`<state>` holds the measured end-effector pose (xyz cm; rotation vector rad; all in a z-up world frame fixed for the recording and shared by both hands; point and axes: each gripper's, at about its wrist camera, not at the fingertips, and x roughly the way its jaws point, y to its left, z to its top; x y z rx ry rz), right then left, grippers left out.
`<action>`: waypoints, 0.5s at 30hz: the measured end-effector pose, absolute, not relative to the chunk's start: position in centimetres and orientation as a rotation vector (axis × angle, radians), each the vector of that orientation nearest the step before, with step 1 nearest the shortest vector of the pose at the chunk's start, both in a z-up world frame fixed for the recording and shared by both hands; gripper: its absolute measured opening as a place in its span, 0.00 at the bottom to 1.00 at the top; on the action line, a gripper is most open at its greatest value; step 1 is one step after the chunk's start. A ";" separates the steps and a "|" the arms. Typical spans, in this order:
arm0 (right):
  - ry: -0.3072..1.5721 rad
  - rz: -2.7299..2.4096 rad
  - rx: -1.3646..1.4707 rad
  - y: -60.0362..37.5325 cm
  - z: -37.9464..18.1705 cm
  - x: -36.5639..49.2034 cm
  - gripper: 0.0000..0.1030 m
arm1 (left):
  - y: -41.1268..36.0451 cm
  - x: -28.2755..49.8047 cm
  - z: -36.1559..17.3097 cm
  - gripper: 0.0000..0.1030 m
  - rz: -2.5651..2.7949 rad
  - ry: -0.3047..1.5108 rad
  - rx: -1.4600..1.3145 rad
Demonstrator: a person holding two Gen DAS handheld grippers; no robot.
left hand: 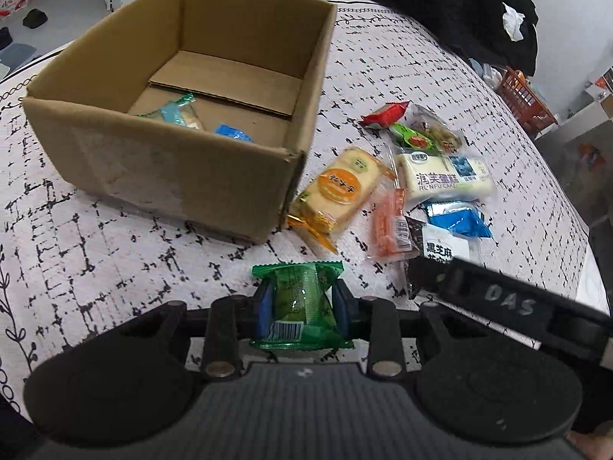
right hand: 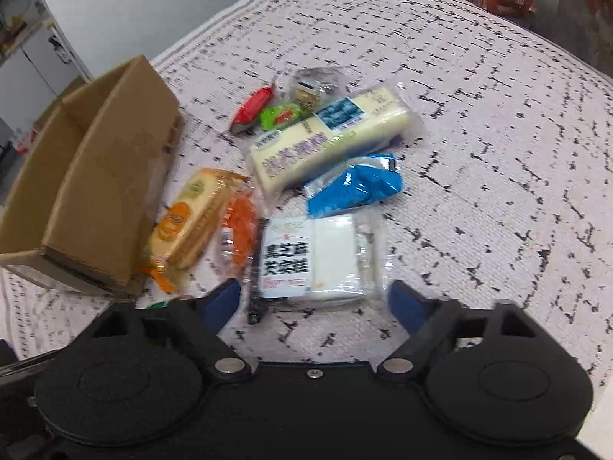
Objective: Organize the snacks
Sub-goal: 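Grasp the white sesame cake pack with the right tool while the left tool grasps the green packet, then carry both packs over the cardboard box and open both tools to release them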
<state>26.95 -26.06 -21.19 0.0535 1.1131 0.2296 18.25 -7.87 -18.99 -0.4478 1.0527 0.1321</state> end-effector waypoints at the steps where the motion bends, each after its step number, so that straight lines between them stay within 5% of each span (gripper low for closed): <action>1: 1.111 0.226 0.052 -26.1 -21.2 26.9 0.65 | -7.8 18.2 -19.0 0.31 0.131 1.053 -0.448; 4: 1.105 0.234 0.053 -26.1 -21.0 26.7 0.52 | -7.3 18.0 -19.0 0.30 0.133 1.055 -0.459; 15: 1.033 0.203 0.108 -27.6 -17.7 25.3 0.46 | -6.7 17.0 -16.8 0.30 0.103 1.000 -0.477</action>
